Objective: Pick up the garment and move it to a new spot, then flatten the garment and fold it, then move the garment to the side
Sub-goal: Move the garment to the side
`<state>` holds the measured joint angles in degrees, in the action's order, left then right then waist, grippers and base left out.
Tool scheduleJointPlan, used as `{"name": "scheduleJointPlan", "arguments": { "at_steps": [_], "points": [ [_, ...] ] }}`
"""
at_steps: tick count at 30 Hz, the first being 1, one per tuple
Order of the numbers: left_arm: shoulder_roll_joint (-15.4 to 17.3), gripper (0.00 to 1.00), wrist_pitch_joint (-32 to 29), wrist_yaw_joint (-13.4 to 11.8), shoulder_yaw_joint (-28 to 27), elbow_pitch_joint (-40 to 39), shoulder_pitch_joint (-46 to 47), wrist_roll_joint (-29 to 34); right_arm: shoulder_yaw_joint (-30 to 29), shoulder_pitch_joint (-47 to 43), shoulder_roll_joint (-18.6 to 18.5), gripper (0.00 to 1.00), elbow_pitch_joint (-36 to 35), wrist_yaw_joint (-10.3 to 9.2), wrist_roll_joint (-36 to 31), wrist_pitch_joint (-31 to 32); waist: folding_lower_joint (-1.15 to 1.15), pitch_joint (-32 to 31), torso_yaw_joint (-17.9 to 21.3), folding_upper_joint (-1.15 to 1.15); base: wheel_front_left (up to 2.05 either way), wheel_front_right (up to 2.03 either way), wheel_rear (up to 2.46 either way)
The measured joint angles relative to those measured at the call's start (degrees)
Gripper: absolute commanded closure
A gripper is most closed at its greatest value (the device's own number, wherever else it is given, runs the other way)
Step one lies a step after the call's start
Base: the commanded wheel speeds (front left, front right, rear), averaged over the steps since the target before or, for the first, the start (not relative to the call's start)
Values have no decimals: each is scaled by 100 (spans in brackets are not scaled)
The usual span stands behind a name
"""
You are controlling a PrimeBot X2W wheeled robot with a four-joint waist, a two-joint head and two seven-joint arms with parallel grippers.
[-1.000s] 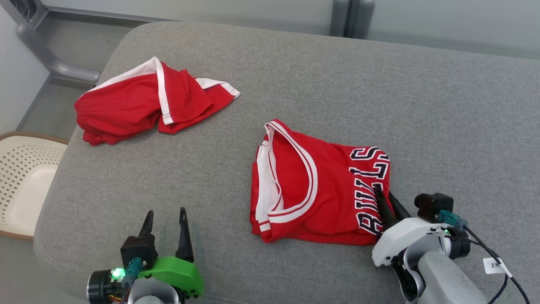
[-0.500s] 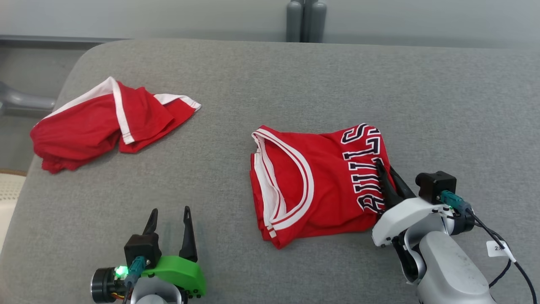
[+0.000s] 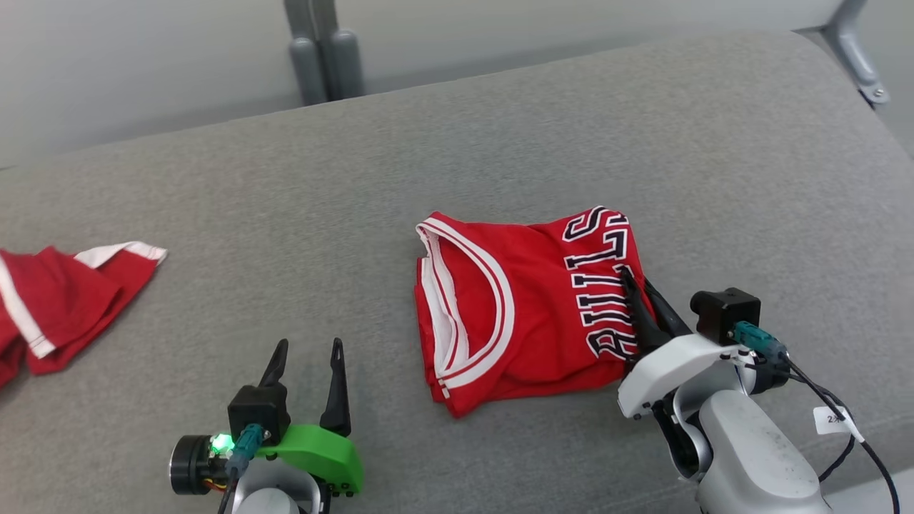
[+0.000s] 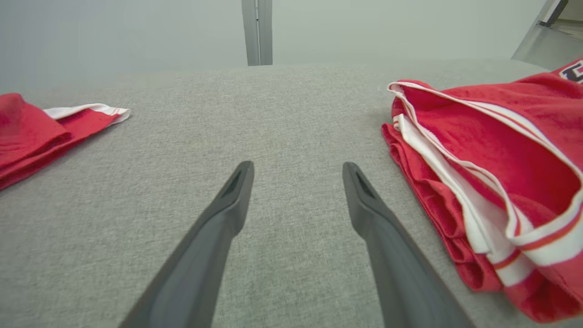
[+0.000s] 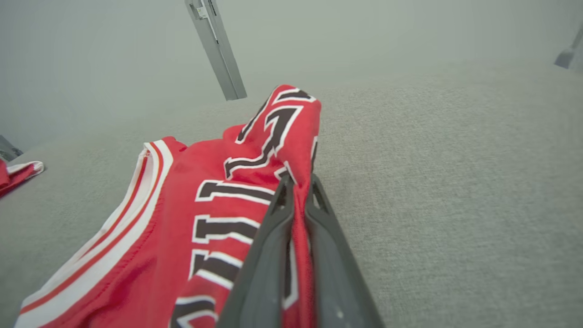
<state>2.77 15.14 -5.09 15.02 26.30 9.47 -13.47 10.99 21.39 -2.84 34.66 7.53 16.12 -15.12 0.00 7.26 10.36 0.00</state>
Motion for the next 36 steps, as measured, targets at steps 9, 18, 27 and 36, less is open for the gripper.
{"name": "scheduleJointPlan", "arguments": {
  "at_steps": [9,18,27,36],
  "points": [
    [-2,0,-1,197,131,-108,79,51,108,-48,-7,100,-54,0,145,0,0,13,1153,0,0,0,0],
    [-7,0,-1,364,339,-11,330,256,-78,-231,-12,100,-415,0,374,0,0,177,2016,0,0,0,0],
    [-4,0,-1,349,166,-47,333,391,44,-103,-11,100,-307,0,382,0,0,422,2123,0,0,0,0],
    [20,0,-1,419,89,-185,393,879,-298,888,-47,100,254,0,-309,0,0,633,1797,0,0,0,0]
  ]
}}
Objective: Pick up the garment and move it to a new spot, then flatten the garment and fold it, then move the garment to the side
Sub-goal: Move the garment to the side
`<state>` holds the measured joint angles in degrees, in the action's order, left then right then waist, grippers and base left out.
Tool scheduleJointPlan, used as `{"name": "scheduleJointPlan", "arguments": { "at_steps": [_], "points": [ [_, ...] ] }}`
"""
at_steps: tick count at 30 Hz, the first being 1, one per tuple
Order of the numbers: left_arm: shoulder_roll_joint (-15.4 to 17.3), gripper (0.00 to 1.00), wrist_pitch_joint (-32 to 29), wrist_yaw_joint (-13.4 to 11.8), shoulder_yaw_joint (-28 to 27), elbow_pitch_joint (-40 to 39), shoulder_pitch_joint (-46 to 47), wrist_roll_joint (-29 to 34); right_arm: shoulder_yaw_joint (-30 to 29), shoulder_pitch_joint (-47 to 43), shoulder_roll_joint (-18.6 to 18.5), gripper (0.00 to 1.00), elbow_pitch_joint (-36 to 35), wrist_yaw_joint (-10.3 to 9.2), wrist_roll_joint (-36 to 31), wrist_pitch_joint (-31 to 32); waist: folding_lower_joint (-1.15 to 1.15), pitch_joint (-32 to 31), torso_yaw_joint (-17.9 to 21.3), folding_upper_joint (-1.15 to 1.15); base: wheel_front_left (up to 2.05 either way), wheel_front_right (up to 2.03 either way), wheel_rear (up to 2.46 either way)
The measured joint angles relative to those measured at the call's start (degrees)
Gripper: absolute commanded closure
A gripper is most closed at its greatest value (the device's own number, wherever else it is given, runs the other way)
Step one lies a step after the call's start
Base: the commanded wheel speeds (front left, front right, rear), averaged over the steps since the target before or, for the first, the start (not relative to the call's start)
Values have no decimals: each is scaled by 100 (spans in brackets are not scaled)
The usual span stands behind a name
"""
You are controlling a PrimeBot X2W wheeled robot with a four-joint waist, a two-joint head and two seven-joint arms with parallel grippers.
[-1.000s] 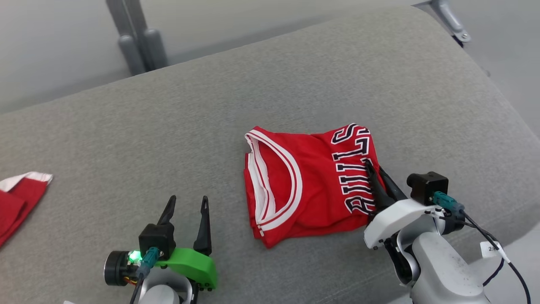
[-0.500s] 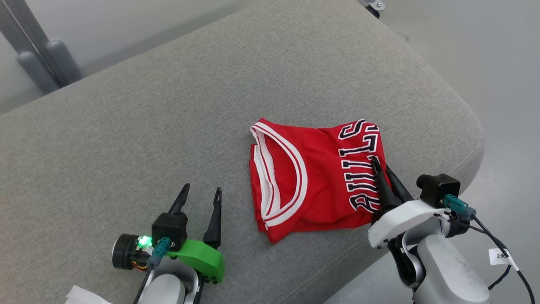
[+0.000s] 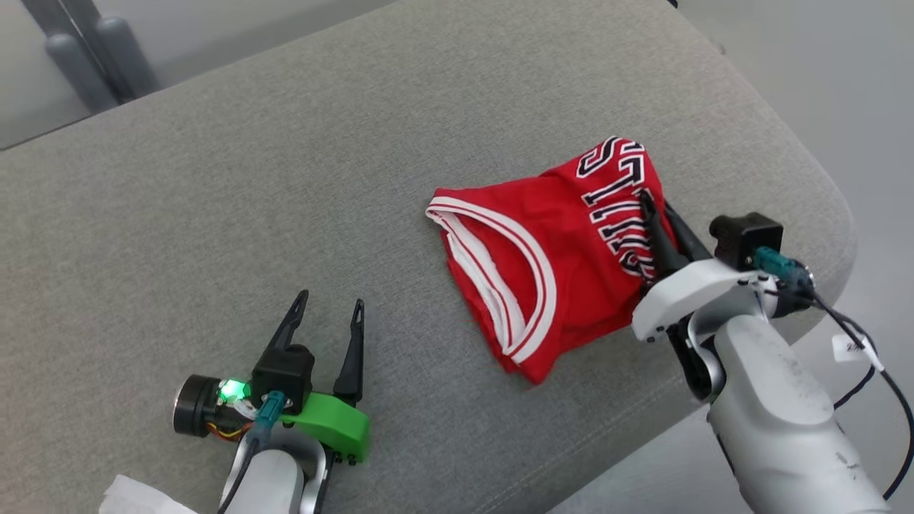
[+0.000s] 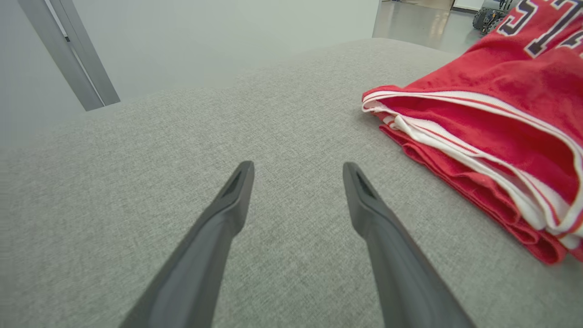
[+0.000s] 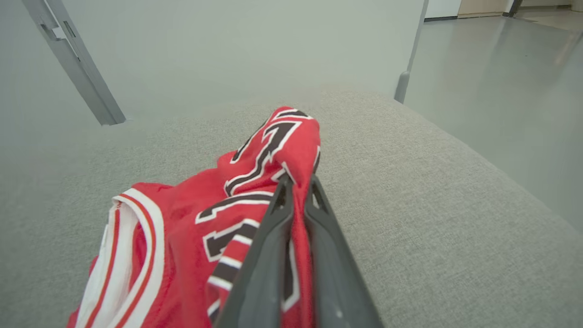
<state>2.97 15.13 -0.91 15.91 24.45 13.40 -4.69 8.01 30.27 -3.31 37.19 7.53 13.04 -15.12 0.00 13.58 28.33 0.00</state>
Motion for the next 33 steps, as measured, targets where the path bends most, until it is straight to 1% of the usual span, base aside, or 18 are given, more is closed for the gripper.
{"name": "scheduleJointPlan", "arguments": {
  "at_steps": [5,8,12,16,21,24,27,29,30,31,33],
  "points": [
    [21,0,1,71,45,-120,191,192,-416,648,-305,100,528,0,-399,0,0,196,-300,0,0,0,0],
    [29,0,0,96,65,-194,271,234,-797,968,-525,100,843,0,-642,0,0,328,-503,0,0,0,0],
    [54,0,1,116,69,-278,335,300,-1374,1262,-891,100,1221,1,-1057,1,0,509,-788,0,0,0,0],
    [97,0,0,115,68,-353,406,358,-2182,1487,-1273,100,1508,1,-1514,1,0,689,-1084,0,0,0,0],
    [114,0,1,91,75,-404,447,388,-3129,1670,-1628,100,1651,1,-2168,1,0,889,-1411,0,0,0,0],
    [114,0,1,89,90,-412,476,389,-3598,1761,-1796,100,1708,1,-2561,1,0,994,-1568,0,0,0,0],
    [112,0,1,82,92,-425,494,389,-3953,1861,-1903,100,1717,1,-2954,5,0,1088,-1697,0,0,0,0],
    [110,0,1,64,92,-434,497,389,-4196,1948,-1907,100,1700,1,-3173,7,0,1143,-1761,0,0,0,0],
    [105,0,1,63,90,-441,504,388,-4359,1986,-1907,67,1677,1,-3272,7,0,1170,-1789,0,0,0,0],
    [102,0,1,51,89,-445,518,388,-4680,2042,-1894,0,1604,1,-3467,7,0,1206,-1834,0,0,0,0],
    [90,0,1,23,82,-444,531,377,-4826,2076,-1863,0,1418,0,-3617,7,0,1218,-1882,0,0,0,0]
  ]
}}
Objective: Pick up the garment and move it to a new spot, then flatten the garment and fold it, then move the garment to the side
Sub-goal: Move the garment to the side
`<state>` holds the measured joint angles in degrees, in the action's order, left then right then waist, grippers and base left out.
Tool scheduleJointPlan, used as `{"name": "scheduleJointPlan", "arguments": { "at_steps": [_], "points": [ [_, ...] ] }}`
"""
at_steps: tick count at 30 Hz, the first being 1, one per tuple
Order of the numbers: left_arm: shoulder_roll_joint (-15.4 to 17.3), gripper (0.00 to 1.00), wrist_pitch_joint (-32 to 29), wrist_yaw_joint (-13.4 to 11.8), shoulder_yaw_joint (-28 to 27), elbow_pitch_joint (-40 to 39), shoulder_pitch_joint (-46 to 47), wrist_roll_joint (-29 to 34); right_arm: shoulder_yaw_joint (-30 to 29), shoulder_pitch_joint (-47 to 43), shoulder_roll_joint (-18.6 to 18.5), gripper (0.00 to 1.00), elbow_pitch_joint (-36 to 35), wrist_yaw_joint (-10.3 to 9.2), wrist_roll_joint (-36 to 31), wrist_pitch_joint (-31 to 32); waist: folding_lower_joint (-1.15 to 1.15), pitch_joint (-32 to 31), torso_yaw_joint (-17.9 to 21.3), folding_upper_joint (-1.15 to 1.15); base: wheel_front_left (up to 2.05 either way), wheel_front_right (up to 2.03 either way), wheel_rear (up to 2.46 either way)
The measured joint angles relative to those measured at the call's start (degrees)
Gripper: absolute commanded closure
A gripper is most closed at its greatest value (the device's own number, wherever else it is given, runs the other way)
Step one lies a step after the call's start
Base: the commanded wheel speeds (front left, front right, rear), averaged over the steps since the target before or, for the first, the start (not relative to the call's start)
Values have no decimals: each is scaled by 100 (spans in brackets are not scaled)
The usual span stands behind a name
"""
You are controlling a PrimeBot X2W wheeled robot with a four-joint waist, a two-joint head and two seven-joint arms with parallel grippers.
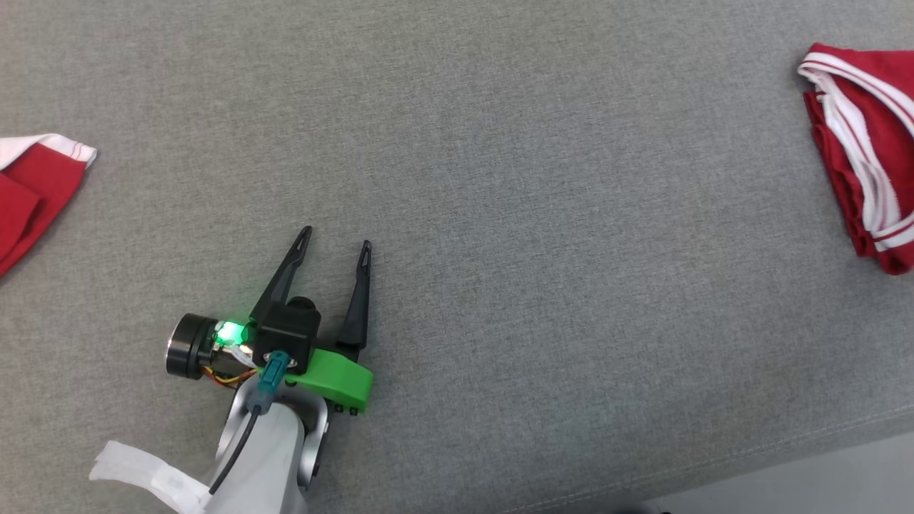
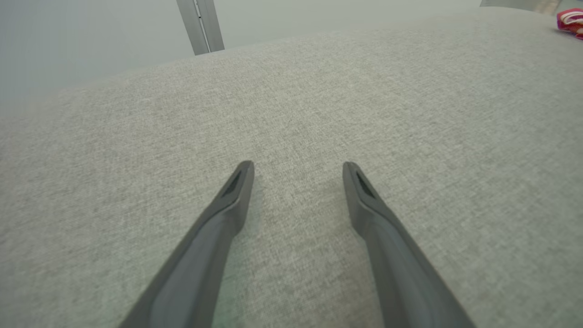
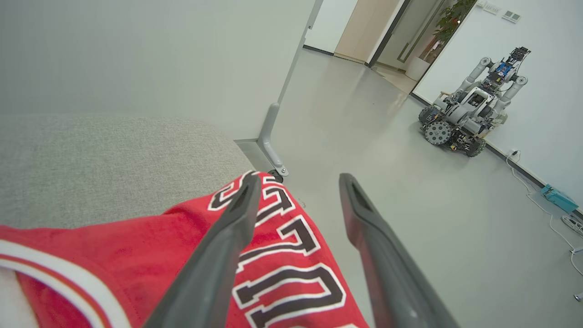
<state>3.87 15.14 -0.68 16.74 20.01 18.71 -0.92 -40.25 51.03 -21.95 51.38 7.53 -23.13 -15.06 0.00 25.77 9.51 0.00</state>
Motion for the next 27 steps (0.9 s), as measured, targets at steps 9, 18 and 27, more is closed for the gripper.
{"name": "scheduleJointPlan", "arguments": {
  "at_steps": [9,18,27],
  "points": [
    [-64,0,0,-91,-23,23,-8,-170,844,95,558,0,-725,0,453,0,0,-198,-170,0,0,0,0],
    [-93,0,-1,-204,-110,-10,-153,-349,2164,-738,1162,0,-1624,0,1538,0,0,-502,-536,0,0,0,0],
    [-97,0,-1,-332,-146,8,-338,-624,3126,-1578,1501,0,-1938,0,2179,0,0,-837,-933,0,0,0,0]
  ]
}}
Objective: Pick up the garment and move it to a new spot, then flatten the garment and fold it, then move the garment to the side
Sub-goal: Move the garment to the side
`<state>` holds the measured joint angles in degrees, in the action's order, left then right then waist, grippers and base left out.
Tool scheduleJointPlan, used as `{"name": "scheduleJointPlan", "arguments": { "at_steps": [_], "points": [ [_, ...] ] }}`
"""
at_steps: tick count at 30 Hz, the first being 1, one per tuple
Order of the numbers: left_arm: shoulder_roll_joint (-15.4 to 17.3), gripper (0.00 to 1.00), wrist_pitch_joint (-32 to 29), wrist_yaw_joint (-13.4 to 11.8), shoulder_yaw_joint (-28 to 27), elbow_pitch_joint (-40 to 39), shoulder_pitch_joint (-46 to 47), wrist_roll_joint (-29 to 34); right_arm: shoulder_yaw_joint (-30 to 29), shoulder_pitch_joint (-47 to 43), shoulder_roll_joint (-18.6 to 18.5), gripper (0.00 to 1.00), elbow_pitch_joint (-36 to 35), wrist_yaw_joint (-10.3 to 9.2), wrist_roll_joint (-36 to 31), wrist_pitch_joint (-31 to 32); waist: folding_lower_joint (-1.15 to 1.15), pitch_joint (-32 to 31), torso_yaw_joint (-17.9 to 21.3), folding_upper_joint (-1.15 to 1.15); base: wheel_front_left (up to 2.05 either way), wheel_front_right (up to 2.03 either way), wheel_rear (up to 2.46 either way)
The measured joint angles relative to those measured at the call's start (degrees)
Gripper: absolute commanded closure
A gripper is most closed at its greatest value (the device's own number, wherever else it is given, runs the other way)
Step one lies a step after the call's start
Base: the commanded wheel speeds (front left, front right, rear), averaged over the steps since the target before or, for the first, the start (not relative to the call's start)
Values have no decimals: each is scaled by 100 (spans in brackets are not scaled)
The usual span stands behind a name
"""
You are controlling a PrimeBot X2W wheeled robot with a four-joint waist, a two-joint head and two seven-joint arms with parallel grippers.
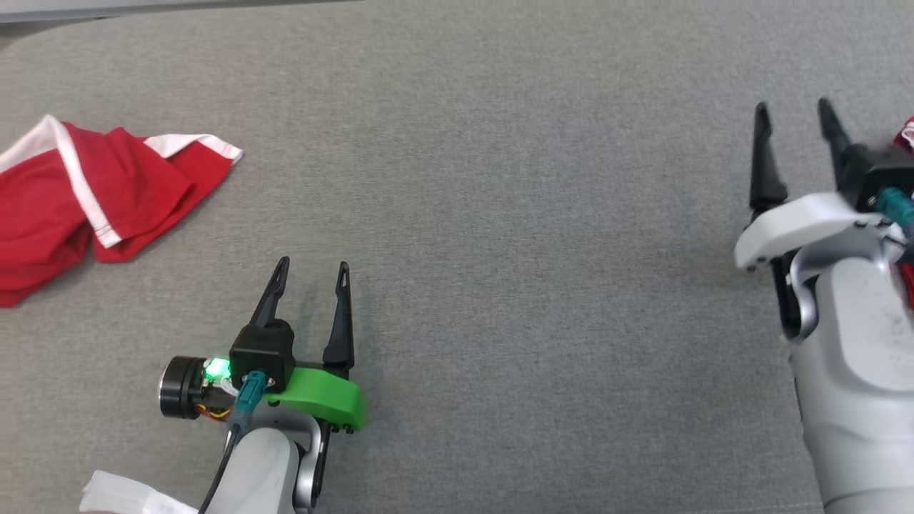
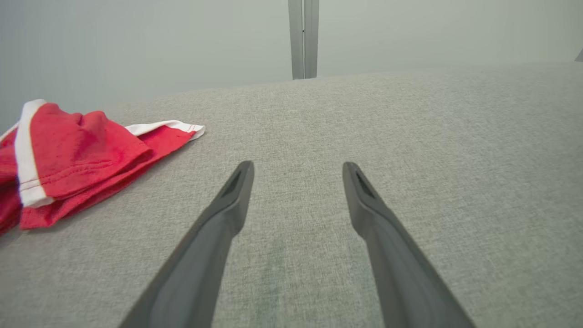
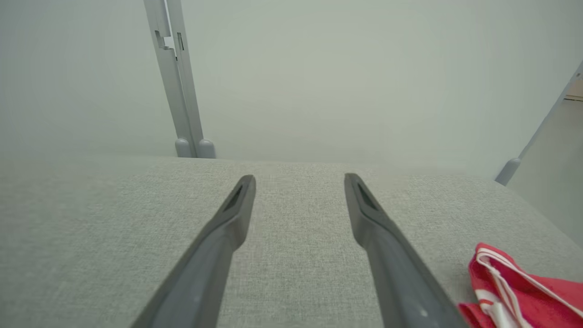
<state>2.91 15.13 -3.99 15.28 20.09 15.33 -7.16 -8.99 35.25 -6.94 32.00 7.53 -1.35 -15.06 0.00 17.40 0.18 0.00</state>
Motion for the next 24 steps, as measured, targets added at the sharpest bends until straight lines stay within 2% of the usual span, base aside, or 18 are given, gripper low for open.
{"name": "scheduleJointPlan", "arguments": {
  "at_steps": [5,11,24],
  "points": [
    [-2,0,1,-79,-48,34,-90,-118,349,-483,143,0,-69,0,225,0,0,-215,-200,0,0,0,0],
    [-2,0,0,-132,-244,108,-324,-236,409,-1095,297,0,-200,0,469,0,0,-527,-331,0,0,0,0],
    [-5,0,1,-111,-577,177,-708,-231,531,-1880,401,0,-527,0,833,0,0,-1149,-333,0,0,0,0]
  ]
}}
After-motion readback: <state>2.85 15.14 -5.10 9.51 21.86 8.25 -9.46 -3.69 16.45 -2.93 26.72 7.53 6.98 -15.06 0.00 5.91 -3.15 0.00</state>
